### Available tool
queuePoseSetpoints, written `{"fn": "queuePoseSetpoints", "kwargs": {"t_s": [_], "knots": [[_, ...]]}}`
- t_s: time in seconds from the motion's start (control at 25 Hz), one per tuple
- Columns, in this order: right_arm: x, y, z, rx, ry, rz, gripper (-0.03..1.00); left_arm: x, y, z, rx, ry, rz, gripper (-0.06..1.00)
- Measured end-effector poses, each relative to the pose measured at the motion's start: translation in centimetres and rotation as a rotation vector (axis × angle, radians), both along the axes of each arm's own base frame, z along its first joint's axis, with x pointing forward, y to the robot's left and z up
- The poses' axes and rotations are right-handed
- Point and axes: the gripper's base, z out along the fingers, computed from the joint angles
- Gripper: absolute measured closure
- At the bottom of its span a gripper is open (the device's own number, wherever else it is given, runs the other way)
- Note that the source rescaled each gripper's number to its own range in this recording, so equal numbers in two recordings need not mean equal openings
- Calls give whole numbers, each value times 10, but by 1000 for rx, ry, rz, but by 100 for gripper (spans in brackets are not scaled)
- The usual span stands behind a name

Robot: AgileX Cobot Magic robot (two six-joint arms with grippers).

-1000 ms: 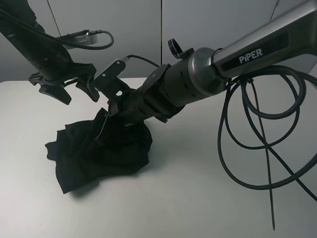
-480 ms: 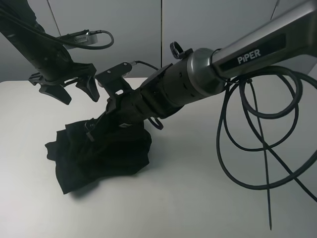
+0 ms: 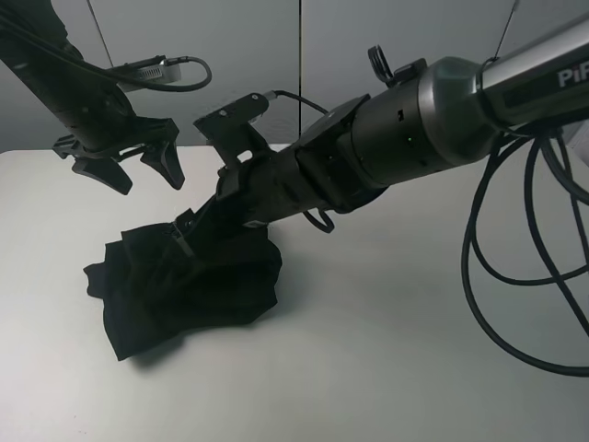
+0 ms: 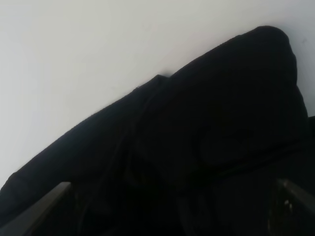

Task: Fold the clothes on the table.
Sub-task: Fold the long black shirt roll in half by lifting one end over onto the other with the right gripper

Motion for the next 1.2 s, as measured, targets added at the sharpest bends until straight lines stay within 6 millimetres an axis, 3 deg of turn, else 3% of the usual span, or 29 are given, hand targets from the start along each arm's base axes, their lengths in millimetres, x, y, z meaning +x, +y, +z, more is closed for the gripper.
{"fn": "queuePoseSetpoints", "kwargs": {"t_s": [0.16, 0.64, 0.92, 1.2], "knots": [[-7, -12, -12, -4, 75, -83, -3, 0, 0, 0, 2, -3, -11, -6], [-5, -11, -61, -74, 187, -154, -3, -1, 0, 0, 3, 1, -37, -6], [1, -5, -56, -58, 164, -150, -3, -4, 1, 17, -5, -63, -59, -6], [15, -11, -51, -18, 183, -187, -2, -5, 1, 18, -1, -70, -68, -6]]}}
